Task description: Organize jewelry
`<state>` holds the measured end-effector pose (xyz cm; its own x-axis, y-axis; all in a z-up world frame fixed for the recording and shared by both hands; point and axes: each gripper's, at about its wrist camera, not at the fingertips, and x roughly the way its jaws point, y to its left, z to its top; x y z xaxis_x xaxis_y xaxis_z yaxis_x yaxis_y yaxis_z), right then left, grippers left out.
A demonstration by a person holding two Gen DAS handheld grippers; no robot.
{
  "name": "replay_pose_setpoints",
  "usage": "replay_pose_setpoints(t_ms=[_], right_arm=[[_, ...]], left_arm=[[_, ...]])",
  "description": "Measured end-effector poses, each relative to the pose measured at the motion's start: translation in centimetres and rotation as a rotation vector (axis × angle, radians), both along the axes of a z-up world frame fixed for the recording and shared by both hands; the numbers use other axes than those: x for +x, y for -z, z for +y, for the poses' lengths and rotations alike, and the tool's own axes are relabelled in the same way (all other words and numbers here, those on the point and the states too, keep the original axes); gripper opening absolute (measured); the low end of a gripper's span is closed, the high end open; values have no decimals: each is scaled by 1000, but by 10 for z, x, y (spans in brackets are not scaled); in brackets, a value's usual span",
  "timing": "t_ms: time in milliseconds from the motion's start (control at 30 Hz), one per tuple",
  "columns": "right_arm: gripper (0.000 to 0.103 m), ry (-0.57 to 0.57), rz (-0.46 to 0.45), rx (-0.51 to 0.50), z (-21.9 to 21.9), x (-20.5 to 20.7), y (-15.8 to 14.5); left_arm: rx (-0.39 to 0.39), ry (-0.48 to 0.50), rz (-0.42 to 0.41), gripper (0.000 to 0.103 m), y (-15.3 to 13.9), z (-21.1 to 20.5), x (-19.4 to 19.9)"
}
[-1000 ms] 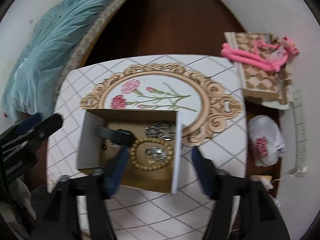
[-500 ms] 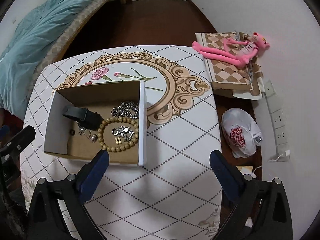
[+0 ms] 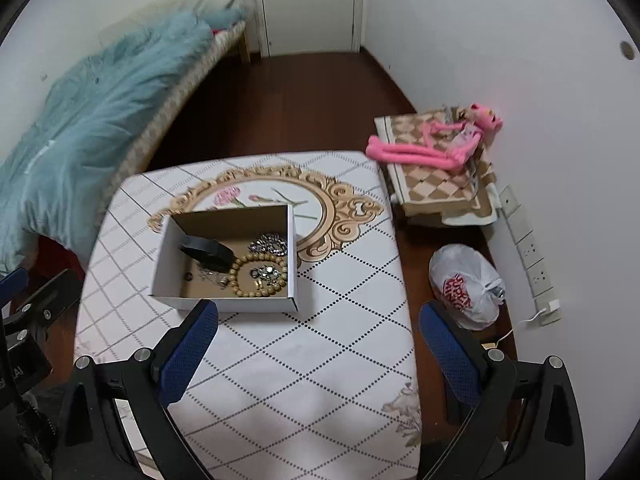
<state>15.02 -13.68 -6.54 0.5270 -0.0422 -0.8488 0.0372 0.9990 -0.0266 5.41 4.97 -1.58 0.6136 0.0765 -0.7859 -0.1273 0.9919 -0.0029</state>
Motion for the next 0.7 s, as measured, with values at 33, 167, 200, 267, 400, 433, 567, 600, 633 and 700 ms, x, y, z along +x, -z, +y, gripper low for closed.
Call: replay_pose_setpoints(t_ms=[33, 167, 200, 267, 400, 433, 567, 600, 633, 700], right_arm=[[102, 0, -17, 0, 1, -8, -8], [102, -4, -80, 1, 1, -38, -39], [102, -5, -97, -1, 1, -43, -46], [102, -7, -132, -8, 3, -57, -62], [102, -12, -188, -24, 7, -80, -87], [102, -15, -201, -32, 9, -85, -93], [103, -25, -234, -41, 16, -101, -110], [103, -26, -243, -42, 17, -105, -114], [103, -26, -250, -45, 18, -108, -117], [103, -30, -259, -49, 19, -114, -124]], left_arm=[[3, -1, -13, 103, -6, -1, -6], [28, -12, -76, 103, -32, -3, -32], [37, -16, -91, 103, -38, -4, -38], [47, -23, -107, 103, -48, -4, -48], [43, -24, -121, 103, -61, -4, -65], [42, -27, -123, 103, -64, -4, -68], [27, -37, -120, 103, -74, -2, -80], [29, -38, -126, 103, -77, -2, -83], [32, -38, -130, 103, -80, -2, -86], [32, -42, -137, 103, -85, -2, -92]])
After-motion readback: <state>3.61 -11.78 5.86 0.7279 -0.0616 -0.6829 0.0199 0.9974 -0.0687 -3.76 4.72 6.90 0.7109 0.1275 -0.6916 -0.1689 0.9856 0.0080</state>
